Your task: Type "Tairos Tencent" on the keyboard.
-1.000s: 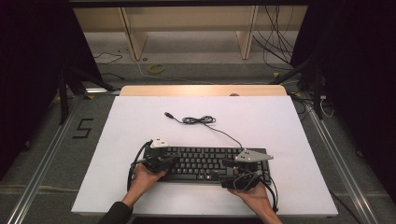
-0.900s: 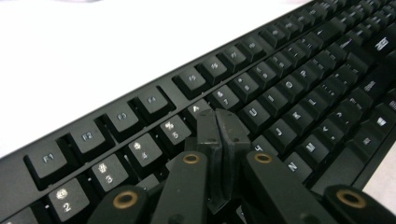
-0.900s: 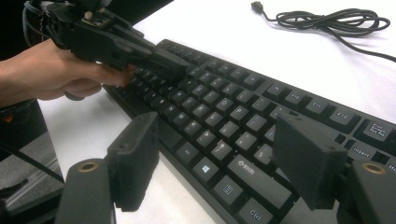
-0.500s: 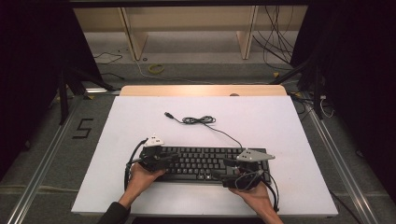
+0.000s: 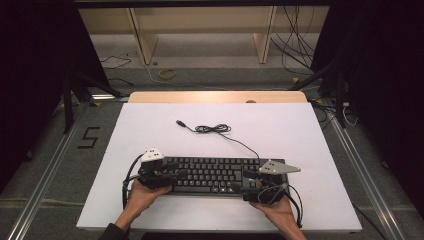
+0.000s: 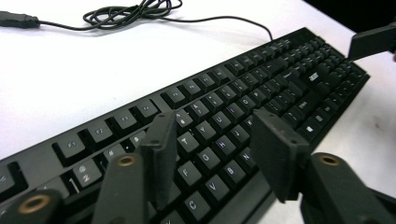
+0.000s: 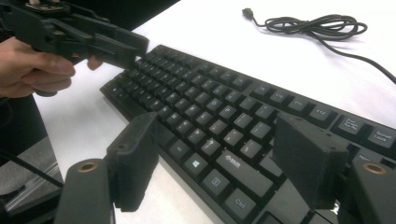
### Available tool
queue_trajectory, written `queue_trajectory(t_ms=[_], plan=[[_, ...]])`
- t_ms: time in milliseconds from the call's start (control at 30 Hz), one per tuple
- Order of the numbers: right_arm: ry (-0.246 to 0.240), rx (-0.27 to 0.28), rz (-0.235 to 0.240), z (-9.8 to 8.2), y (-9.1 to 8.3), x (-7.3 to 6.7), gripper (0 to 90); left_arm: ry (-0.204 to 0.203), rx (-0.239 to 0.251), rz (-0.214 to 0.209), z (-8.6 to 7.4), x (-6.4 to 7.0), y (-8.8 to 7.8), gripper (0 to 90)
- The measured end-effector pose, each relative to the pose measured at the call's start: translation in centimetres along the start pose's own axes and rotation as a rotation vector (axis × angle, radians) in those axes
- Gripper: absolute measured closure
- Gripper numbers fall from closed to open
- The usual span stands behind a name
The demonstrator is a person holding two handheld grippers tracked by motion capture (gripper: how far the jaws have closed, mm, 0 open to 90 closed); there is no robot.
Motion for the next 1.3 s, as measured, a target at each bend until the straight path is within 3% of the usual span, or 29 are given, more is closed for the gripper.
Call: queue_trajectory(t_ms=[433, 667, 833, 933, 1033, 1300], plan=[[-0.006, 0.02, -0.002, -0.6, -1.2, 0.4, 32.2, 0.0, 0.082, -0.041, -1.8, 1.0, -2.3, 34.8], [-0.013, 0.031, -0.011, -1.2, -2.0, 0.6, 31.8, 0.004, 0.121, -0.041, -2.6, 1.4, -3.2, 29.4], [-0.001, 0.044, -0.019, -1.8, -2.7, 1.1, 31.6, -0.001, 0.127, -0.058, -3.3, 1.6, -3.6, 27.1], [0.003, 0.051, -0.024, -2.0, -3.1, 1.3, 31.2, 0.016, 0.121, -0.046, -3.6, 1.6, -3.8, 26.6], [0.008, 0.06, -0.029, -2.1, -3.4, 1.4, 30.9, -0.003, 0.129, -0.043, -3.8, 1.3, -3.8, 26.4], [0.005, 0.061, -0.023, -2.1, -3.3, 1.4, 30.8, 0.008, 0.13, -0.033, -3.6, 1.1, -3.6, 26.7]])
Point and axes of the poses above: each handheld gripper's, and its own axes: y roughly forward along the jaws, z roughly out of its top, x roughly to its right, the point moved 1 cm from there along y, roughly forward along the jaws, and after that the axes turned 5 degrees about y, right-handed, at the moved point
